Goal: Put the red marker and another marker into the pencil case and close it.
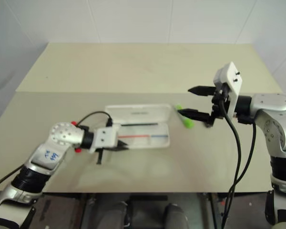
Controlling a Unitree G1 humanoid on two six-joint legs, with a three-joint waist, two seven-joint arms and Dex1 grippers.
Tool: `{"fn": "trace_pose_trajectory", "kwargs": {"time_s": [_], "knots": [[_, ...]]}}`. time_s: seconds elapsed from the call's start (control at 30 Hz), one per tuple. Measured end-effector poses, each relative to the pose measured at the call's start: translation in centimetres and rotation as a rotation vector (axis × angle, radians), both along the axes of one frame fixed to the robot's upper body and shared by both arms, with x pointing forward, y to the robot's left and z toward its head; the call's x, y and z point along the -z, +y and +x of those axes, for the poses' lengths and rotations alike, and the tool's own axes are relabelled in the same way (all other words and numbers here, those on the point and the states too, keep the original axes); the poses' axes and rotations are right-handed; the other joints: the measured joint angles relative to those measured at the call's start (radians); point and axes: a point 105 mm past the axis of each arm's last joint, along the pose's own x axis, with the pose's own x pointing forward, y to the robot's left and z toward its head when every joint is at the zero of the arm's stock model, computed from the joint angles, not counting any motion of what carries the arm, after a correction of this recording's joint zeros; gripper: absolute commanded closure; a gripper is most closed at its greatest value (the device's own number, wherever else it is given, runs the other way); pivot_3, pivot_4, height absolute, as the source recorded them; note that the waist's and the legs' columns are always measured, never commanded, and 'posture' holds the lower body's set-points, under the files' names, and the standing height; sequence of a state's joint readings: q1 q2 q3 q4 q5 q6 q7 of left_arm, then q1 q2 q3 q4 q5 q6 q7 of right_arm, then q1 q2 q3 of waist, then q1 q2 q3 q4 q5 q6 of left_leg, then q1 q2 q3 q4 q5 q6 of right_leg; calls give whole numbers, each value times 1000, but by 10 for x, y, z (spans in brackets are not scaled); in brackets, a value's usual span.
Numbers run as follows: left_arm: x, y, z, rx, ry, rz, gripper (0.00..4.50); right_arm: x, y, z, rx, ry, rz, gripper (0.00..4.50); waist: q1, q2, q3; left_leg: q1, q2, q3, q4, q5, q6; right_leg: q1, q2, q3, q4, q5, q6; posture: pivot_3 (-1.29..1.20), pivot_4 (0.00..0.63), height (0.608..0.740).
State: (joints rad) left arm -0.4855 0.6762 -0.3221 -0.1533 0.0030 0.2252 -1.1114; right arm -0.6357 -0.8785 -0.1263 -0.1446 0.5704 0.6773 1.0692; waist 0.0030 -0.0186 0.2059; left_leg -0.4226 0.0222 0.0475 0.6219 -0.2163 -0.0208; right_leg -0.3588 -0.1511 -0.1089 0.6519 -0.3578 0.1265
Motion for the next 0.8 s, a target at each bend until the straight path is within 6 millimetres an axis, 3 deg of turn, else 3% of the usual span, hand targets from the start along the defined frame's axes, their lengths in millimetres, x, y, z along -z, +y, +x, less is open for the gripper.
{"fn": "trace_pose_trajectory", "kwargs": {"time_s": [0.43, 0.53, 0.8], "knots": [[3, -19, -5, -46, 10, 14, 4478, 5, 0, -2, 0, 13, -6, 0, 27, 0, 0, 0, 0, 0, 7, -4, 3, 4, 0, 0, -6, 2, 1, 0, 150, 740], [3, -20, -6, -65, 19, 15, 3723, 6, -1, -2, 1, 16, -6, 0, 27, 0, 0, 0, 0, 0, 6, -4, 4, 4, 0, 0, -7, 2, 1, 0, 150, 740], [4, -26, -6, -107, 41, -5, 1013, 6, -1, -1, 2, 16, -6, 0, 22, 0, 0, 0, 2, 1, 6, -4, 3, 4, 1, 1, -7, 2, 1, 0, 150, 740]]}}
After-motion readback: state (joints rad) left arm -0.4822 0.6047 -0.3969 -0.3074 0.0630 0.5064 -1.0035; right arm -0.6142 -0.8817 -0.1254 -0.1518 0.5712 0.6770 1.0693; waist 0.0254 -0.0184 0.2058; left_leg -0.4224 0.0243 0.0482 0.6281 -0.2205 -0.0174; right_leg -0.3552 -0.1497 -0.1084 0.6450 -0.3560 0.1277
